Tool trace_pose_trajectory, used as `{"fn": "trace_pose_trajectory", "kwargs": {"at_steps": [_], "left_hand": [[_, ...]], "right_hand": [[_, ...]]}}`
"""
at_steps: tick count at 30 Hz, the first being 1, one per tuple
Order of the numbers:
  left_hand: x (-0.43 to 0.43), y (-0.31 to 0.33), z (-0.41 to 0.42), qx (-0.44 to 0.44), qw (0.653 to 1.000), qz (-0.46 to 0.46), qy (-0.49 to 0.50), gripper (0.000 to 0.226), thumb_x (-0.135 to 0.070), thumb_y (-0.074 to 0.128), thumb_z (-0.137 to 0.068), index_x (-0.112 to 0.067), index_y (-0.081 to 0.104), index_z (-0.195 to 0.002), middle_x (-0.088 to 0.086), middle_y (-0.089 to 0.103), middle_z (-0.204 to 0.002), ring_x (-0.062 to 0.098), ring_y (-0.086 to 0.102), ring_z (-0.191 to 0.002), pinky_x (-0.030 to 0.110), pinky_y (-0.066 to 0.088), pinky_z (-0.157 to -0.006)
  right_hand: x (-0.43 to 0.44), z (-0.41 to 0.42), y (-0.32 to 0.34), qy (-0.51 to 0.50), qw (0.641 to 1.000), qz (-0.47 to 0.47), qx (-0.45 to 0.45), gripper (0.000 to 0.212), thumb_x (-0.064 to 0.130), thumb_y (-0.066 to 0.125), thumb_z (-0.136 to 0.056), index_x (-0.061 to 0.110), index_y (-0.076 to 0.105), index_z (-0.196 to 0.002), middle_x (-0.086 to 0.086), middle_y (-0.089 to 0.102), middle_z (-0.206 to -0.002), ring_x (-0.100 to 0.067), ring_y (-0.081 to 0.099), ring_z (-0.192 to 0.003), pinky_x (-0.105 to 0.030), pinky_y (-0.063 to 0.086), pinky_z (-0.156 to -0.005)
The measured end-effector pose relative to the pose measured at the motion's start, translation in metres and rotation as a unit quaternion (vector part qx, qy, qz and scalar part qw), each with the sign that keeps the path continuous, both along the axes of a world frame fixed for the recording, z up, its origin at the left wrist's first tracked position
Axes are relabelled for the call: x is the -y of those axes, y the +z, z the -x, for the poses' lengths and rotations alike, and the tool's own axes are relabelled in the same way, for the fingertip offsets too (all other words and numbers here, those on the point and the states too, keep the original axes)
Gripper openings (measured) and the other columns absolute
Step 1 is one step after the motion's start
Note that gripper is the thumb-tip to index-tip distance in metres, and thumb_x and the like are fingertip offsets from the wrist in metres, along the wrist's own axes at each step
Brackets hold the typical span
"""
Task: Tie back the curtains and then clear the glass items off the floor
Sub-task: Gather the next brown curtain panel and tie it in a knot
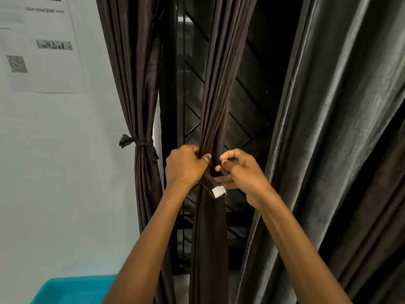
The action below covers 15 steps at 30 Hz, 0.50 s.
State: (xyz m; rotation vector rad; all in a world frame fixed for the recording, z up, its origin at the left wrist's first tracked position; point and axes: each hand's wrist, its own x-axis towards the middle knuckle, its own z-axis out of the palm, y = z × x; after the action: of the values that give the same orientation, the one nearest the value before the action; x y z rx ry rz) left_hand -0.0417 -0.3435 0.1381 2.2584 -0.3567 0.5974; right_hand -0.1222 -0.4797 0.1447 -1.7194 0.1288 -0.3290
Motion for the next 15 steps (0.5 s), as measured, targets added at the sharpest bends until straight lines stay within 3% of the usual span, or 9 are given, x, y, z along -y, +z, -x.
{"fn": "trace_pose_trajectory", "kwargs": {"at_steps": [3, 6, 10, 12, 15], "left_hand": [[0.001, 0.0, 0.001, -0.009, 1.0, 0.007, 0.0, 0.037, -0.045, 0.071, -0.086, -0.021, 0.055, -0.062, -0.005, 0.061, -0.059, 0.019, 0.064, -0.065, 0.028, 0.048, -0.057], [0.002, 0.003, 0.004, -0.017, 1.0, 0.009, -0.007, 0.041, -0.042, 0.072, -0.086, -0.023, 0.049, -0.058, -0.005, 0.057, -0.057, 0.016, 0.058, -0.06, 0.024, 0.036, -0.05], [0.001, 0.007, 0.012, -0.042, 0.998, 0.009, -0.053, 0.044, -0.046, 0.066, -0.091, -0.023, 0.047, -0.059, -0.006, 0.051, -0.052, 0.011, 0.052, -0.054, 0.025, 0.03, -0.049], [-0.001, 0.009, 0.017, -0.049, 0.997, -0.008, -0.063, 0.038, -0.053, 0.06, -0.093, -0.024, 0.054, -0.069, -0.006, 0.057, -0.059, 0.014, 0.059, -0.062, 0.028, 0.039, -0.054], [-0.002, 0.008, 0.032, 0.021, 0.999, -0.027, 0.014, 0.034, -0.058, 0.057, -0.093, -0.026, 0.065, -0.101, -0.008, 0.067, -0.093, 0.016, 0.066, -0.086, 0.035, 0.054, -0.07]], "right_hand": [[-0.005, -0.002, -0.006, 0.022, 0.999, 0.015, 0.019, 0.02, 0.008, 0.057, -0.101, 0.013, 0.065, -0.119, -0.009, 0.073, -0.107, -0.019, 0.074, -0.086, -0.016, 0.053, -0.059], [-0.009, -0.006, -0.015, -0.011, 0.996, 0.073, 0.041, 0.036, 0.014, 0.079, -0.087, 0.021, 0.065, -0.12, 0.001, 0.071, -0.105, -0.01, 0.071, -0.097, -0.021, 0.058, -0.08], [-0.014, -0.003, -0.023, -0.055, 0.985, 0.152, 0.054, 0.052, 0.013, 0.084, -0.082, 0.024, 0.062, -0.127, 0.01, 0.067, -0.106, -0.008, 0.073, -0.085, -0.028, 0.062, -0.084], [-0.015, -0.002, -0.024, -0.056, 0.984, 0.162, 0.058, 0.055, 0.013, 0.083, -0.083, 0.025, 0.06, -0.131, 0.01, 0.067, -0.113, -0.007, 0.074, -0.083, -0.025, 0.061, -0.082], [-0.017, -0.001, -0.027, -0.046, 0.982, 0.172, 0.07, 0.059, 0.014, 0.081, -0.084, 0.024, 0.058, -0.137, 0.01, 0.068, -0.12, -0.005, 0.073, -0.086, -0.02, 0.058, -0.081]]}}
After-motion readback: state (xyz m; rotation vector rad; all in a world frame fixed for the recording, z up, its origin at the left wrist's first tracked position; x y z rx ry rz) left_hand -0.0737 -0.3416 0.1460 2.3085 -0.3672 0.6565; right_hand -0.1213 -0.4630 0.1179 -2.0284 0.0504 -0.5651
